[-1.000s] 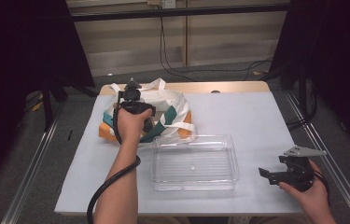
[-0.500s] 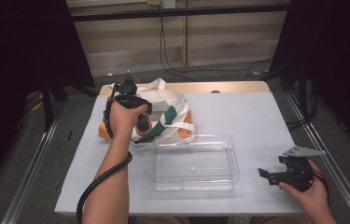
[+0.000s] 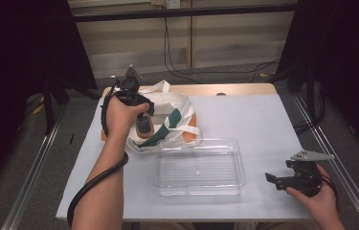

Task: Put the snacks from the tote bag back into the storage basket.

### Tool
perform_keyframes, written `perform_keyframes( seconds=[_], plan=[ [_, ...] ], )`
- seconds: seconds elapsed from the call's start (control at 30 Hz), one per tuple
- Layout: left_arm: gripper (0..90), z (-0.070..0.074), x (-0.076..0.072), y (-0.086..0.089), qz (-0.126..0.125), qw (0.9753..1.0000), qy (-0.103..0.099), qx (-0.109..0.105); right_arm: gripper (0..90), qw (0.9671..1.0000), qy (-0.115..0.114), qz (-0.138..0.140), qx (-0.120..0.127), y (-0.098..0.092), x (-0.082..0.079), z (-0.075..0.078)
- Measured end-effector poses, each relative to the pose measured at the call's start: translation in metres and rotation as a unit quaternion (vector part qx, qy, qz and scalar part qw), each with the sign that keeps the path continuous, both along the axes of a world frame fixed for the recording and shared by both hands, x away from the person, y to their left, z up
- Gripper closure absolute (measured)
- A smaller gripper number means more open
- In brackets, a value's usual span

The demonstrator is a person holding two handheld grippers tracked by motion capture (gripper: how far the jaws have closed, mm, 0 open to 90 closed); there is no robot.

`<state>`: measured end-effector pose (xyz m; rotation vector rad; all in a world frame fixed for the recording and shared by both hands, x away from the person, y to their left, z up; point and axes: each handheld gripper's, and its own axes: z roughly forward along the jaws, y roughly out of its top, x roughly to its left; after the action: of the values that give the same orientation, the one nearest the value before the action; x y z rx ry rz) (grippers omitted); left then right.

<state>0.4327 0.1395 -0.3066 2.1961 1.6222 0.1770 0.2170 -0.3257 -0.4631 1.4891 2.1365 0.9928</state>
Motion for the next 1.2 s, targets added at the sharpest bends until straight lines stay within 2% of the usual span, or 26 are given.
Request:
perform_keyframes(
  seconds=[0.3, 0.43, 0.63, 0.77, 1.0, 1.2],
  plan=[
    [30.5, 0.008, -0.002, 0.004, -0.012, 0.9998, 0.016, 0.006, 4.6, 1.0000, -0.003, 0.002, -0.001, 0.001, 0.000, 0.000],
    [30.5, 0.011, -0.003, 0.005, -0.013, 0.9998, 0.018, 0.005, 4.6, 1.0000, -0.003, 0.004, -0.002, 0.000, 0.000, 0.000],
    [30.5, 0.018, -0.006, 0.004, -0.029, 0.9994, 0.020, 0.006, 4.5, 1.0000, -0.004, 0.002, -0.001, 0.000, 0.000, 0.000],
    [30.5, 0.021, -0.008, 0.002, -0.034, 0.9993, 0.014, 0.008, 4.5, 1.0000, -0.004, 0.003, -0.002, 0.001, 0.000, 0.001],
    [30.4, 0.025, -0.012, -0.002, -0.047, 0.9988, 0.015, 0.003, 4.4, 1.0000, -0.001, 0.004, -0.003, 0.002, 0.000, 0.001],
    [30.5, 0.027, -0.014, -0.002, -0.061, 0.9978, 0.024, 0.006, 4.4, 1.0000, -0.002, 0.003, -0.002, 0.001, 0.000, 0.001]
  ],
)
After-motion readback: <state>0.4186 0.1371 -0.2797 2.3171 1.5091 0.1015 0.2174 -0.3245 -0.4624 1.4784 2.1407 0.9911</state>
